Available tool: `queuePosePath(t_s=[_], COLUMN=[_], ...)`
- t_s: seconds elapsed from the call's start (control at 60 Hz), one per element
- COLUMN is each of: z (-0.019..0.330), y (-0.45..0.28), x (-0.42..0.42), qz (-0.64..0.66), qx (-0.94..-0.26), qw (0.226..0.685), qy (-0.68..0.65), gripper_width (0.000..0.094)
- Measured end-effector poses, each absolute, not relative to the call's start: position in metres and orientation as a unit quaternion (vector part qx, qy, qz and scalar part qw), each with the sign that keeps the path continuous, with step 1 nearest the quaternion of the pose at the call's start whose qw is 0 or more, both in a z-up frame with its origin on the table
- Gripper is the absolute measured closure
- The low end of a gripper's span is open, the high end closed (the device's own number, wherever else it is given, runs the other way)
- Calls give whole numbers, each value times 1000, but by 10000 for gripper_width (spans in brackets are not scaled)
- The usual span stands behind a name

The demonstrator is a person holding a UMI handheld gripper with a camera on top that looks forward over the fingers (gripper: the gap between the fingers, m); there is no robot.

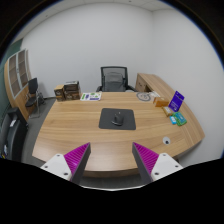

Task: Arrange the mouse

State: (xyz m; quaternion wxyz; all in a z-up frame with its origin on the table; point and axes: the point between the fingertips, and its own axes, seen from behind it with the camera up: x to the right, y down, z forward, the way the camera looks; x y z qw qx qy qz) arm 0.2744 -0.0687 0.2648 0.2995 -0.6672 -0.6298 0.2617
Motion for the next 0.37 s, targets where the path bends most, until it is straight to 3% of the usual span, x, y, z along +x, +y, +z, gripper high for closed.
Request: queuePosePath(t_s=[0.367], z=[265], y=[-61], x=[292], qz=[268], qx=[-678], qw=[296], qy=[-617], gripper_width=[77])
